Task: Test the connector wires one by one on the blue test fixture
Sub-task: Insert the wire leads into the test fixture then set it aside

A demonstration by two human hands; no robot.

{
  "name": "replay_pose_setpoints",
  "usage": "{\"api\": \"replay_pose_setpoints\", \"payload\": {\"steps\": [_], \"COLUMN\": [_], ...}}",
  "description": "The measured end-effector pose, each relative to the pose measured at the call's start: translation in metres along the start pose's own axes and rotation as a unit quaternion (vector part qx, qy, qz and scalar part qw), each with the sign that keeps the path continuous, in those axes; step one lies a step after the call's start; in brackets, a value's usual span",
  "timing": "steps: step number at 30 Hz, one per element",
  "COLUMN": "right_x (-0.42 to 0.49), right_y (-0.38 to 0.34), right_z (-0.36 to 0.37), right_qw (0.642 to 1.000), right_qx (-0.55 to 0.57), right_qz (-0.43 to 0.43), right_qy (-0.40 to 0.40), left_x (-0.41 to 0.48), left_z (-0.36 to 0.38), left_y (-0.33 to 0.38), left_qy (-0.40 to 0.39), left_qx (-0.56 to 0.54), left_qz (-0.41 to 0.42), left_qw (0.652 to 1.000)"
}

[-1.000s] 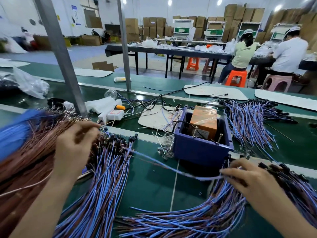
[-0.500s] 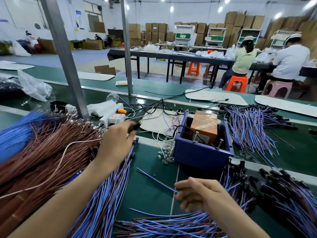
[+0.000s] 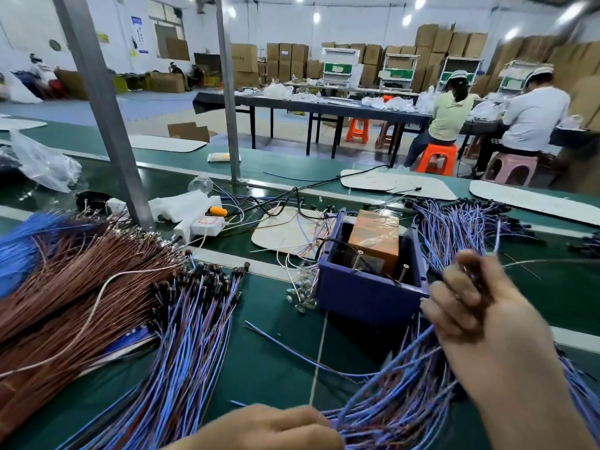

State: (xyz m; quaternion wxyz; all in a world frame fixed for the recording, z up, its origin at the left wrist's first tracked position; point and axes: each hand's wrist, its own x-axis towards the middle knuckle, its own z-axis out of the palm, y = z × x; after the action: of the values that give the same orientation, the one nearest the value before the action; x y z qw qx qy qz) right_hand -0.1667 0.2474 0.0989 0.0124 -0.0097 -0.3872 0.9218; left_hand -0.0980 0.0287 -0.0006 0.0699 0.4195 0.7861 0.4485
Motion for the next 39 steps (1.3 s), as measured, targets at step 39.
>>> {"api": "replay_pose_setpoints", "payload": {"steps": [39], "right_x": [0.047], "right_y": [0.044], "right_z": [-0.070], "right_qw": [0.938], "right_qx": [-0.340], "right_qz": [0.017], "right_qy": [0.066], "left_x": [0.127], "left_z": [-0.043], "left_y": [-0.042], "left_qy": [0.383], "left_qx": [-0.227], "left_qz": [-0.288], "left_qw": [0.848]}}
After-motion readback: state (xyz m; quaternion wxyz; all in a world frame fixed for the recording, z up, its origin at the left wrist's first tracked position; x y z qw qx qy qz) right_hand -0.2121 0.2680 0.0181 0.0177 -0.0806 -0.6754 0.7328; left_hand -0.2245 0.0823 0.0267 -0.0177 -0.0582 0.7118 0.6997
